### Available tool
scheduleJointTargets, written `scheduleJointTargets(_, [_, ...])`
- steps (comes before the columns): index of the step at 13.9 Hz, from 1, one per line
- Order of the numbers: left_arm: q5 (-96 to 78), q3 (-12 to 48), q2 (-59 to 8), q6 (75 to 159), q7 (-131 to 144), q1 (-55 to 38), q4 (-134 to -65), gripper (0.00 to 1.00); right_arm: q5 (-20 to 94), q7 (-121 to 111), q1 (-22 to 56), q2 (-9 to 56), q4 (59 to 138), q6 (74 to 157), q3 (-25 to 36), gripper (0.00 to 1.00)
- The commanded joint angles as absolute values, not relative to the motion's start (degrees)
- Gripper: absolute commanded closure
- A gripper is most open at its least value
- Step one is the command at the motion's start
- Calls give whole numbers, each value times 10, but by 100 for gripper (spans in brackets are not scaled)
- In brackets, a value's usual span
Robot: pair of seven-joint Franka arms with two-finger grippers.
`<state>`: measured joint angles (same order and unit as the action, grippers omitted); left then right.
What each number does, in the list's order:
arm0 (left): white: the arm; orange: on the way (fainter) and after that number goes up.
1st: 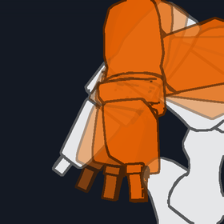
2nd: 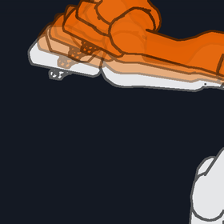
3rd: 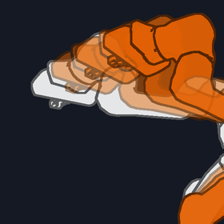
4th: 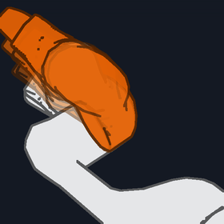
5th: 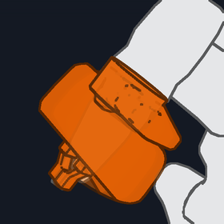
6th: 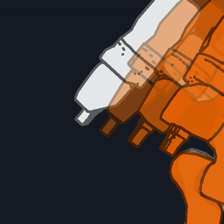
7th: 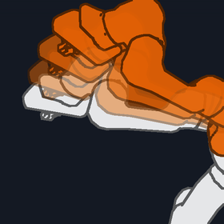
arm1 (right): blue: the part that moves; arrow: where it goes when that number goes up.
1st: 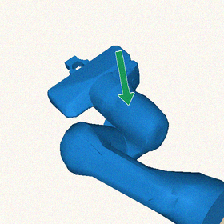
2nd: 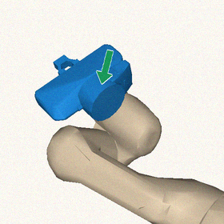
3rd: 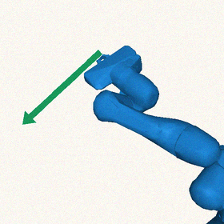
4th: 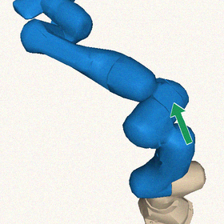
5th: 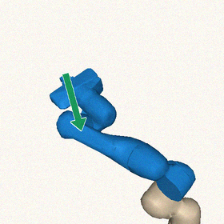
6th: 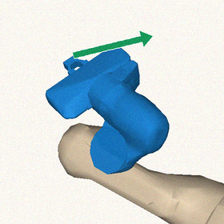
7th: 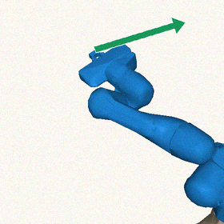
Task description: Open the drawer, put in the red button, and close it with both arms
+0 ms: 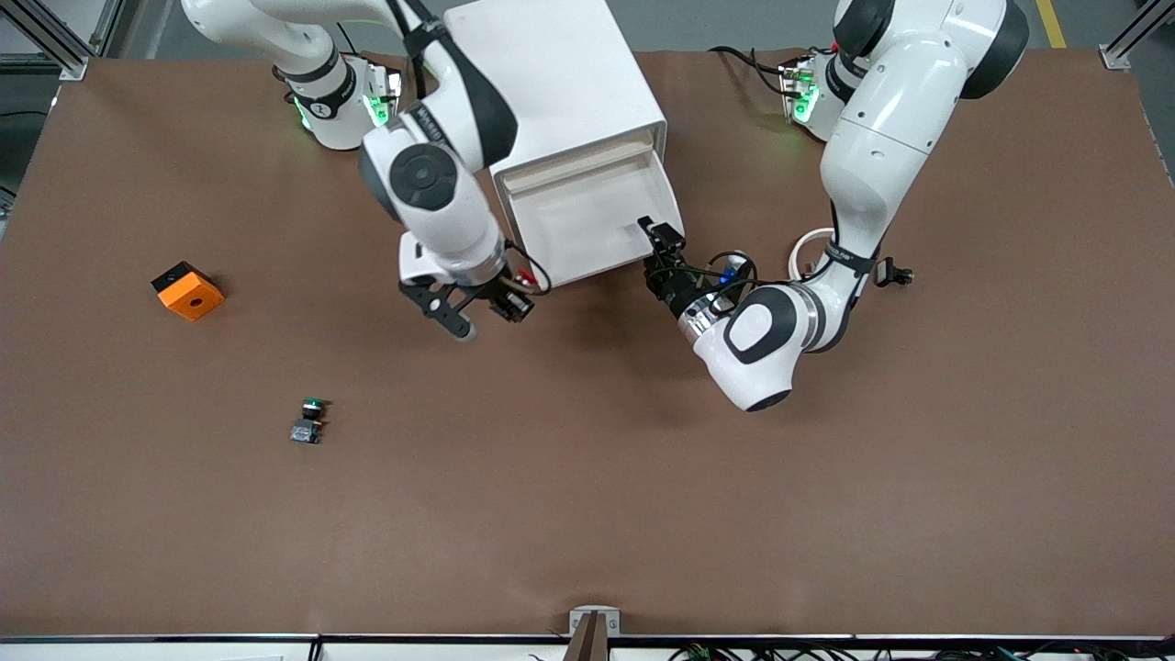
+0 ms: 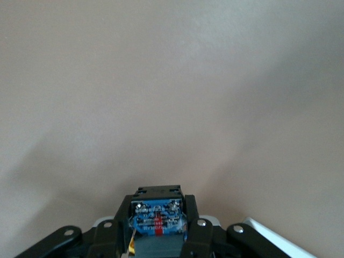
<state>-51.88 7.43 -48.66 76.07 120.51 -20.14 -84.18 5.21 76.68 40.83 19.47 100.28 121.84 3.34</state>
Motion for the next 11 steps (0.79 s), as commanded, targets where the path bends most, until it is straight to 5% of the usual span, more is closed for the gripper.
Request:
scheduleJointTargets(1, [-503,73,-482,781,1180,-199,-825,0,39,856,453,185,991,1201,40,100])
scheduleJointTargets(11, [-382,72,-424,901,838,-191,-782,0,31,1018,548,193,981,1149,40,100])
